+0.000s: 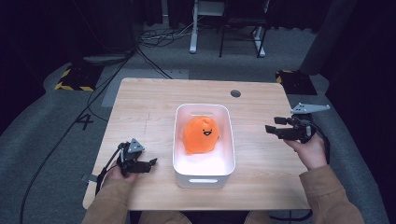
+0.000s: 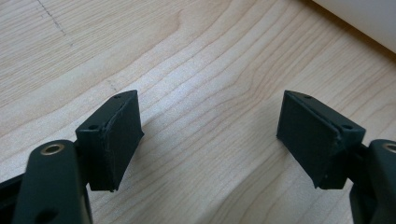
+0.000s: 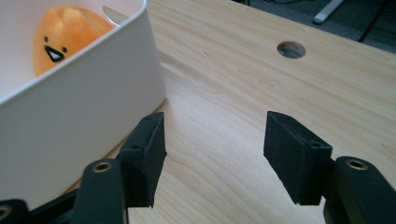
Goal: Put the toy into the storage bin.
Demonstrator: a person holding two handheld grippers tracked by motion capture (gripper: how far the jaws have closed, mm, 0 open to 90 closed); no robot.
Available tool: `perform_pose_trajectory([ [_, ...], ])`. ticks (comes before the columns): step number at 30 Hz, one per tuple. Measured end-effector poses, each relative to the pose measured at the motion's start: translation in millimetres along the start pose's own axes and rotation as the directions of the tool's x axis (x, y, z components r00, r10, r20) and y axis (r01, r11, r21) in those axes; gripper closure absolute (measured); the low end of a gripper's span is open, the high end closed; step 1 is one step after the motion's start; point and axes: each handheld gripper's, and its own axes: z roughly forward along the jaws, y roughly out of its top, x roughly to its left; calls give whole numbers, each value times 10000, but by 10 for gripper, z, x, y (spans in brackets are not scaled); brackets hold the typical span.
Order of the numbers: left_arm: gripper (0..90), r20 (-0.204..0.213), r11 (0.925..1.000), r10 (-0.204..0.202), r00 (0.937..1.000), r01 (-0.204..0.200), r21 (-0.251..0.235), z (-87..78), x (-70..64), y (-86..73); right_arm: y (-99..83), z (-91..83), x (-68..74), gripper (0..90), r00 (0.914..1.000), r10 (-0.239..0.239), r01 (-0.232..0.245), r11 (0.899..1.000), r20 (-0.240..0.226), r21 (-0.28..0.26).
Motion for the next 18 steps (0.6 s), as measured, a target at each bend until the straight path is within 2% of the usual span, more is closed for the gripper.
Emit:
perform_pose_trajectory([
  [9, 224, -20, 10000, 21, 10000, -21, -10, 0, 1, 1, -419, 31, -153, 397, 9991, 416, -417, 9991, 66, 76],
  [13, 224, -14, 10000, 32, 10000, -32, -10, 0, 2, 1, -582, 76, -175, 397, 9984, 559, -559, 9984, 66, 38],
  [14, 224, -2, 10000, 2, 10000, -2, -1, 0, 0, 0, -621, 88, -181, 397, 9989, 453, -453, 9989, 95, 70],
  [18, 223, -2, 10000, 7, 10000, -7, 1, 0, 0, 0, -746, 133, -168, 396, 9987, 513, -514, 9986, 77, 90],
])
